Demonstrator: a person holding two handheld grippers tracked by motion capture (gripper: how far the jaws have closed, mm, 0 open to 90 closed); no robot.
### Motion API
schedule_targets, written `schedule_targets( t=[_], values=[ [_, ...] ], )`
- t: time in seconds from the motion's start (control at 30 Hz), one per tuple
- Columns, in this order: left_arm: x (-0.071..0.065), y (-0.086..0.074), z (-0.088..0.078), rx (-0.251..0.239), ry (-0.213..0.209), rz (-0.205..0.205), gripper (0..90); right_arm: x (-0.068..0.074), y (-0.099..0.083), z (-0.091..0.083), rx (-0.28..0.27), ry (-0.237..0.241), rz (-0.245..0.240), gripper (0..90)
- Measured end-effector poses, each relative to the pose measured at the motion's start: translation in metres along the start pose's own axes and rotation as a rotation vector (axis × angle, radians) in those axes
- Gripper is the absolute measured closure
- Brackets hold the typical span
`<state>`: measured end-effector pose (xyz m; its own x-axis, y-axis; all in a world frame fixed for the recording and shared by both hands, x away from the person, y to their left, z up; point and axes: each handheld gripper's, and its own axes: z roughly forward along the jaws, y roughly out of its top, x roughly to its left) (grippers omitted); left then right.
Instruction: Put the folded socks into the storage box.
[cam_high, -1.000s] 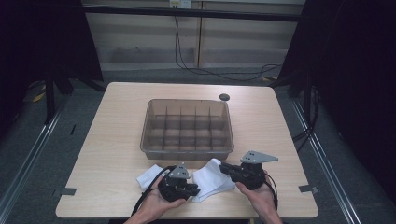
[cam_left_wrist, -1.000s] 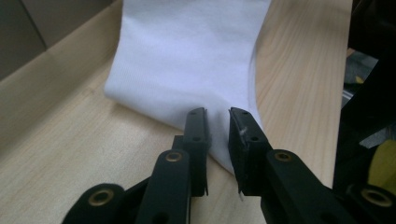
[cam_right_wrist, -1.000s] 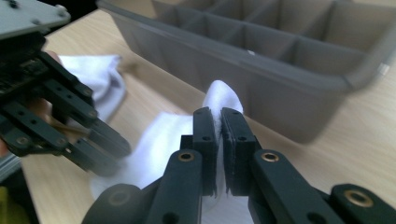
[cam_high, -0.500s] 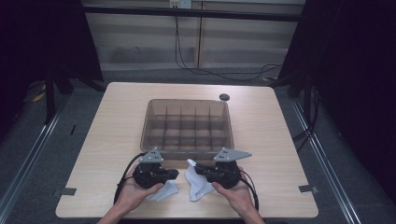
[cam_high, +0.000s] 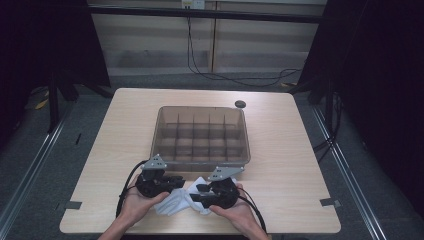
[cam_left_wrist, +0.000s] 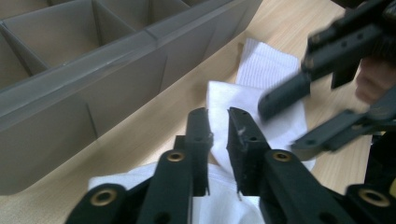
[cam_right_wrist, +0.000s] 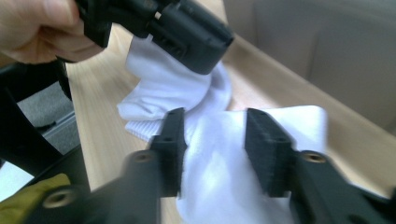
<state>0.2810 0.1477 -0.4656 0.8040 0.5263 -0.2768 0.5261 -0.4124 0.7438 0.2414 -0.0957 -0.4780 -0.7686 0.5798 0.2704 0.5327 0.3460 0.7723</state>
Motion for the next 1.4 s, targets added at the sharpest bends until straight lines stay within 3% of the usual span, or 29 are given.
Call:
schedule_targets(
  t=[0.1,0.2,0.3,0.37,0.53,0.67,0.8,0.87,0.93,0.97,1.1,1.17,1.23,1.4],
  values=[
    [0.0,-0.001,0.001,0.01,-0.007,0.0,76.6,-0.006,0.001,-0.018,-0.04,-0.022,0.011,56.3],
    [-0.006,-0.001,0.005,0.024,-0.023,0.012,73.9,-0.016,-0.002,-0.037,-0.063,-0.063,0.029,62.4],
    [-0.013,-0.003,0.012,0.054,-0.041,0.037,70.4,-0.03,-0.012,-0.052,-0.059,-0.128,0.054,68.7],
    [-0.019,-0.004,0.02,0.106,-0.022,0.06,66.1,-0.04,-0.02,-0.06,-0.058,-0.184,0.084,65.5],
    [-0.028,-0.007,0.032,0.152,-0.013,0.102,54.3,-0.059,-0.037,-0.064,0.001,-0.283,0.113,58.5],
    [-0.029,-0.011,0.036,0.178,-0.004,0.137,51.2,-0.065,-0.043,-0.059,0.037,-0.313,0.112,57.2],
    [-0.036,-0.016,0.039,0.187,0.062,0.236,57.6,-0.064,-0.045,-0.056,0.056,-0.332,0.088,58.7],
    [-0.038,-0.016,0.039,0.185,0.067,0.245,66.2,-0.062,-0.046,-0.052,0.069,-0.324,0.073,63.2],
    [-0.037,-0.016,0.039,0.189,0.05,0.244,80.9,-0.061,-0.046,-0.05,0.077,-0.333,0.054,68.2],
    [-0.038,-0.015,0.04,0.191,0.052,0.243,83.5,-0.061,-0.046,-0.05,0.083,-0.334,0.046,72.5],
    [-0.039,-0.013,0.039,0.204,0.027,0.242,85.3,-0.06,-0.048,-0.059,0.073,-0.336,0.049,84.1],
    [-0.041,-0.012,0.037,0.193,0.015,0.241,85.4,-0.062,-0.05,-0.069,0.057,-0.34,0.055,85.1],
    [-0.042,-0.01,0.034,0.163,-0.014,0.22,85.4,-0.066,-0.056,-0.081,0.039,-0.362,0.078,85.5],
    [-0.045,-0.006,0.029,0.141,-0.047,0.221,85.3,-0.08,-0.077,-0.113,0.001,-0.42,0.151,85.2]
  ],
)
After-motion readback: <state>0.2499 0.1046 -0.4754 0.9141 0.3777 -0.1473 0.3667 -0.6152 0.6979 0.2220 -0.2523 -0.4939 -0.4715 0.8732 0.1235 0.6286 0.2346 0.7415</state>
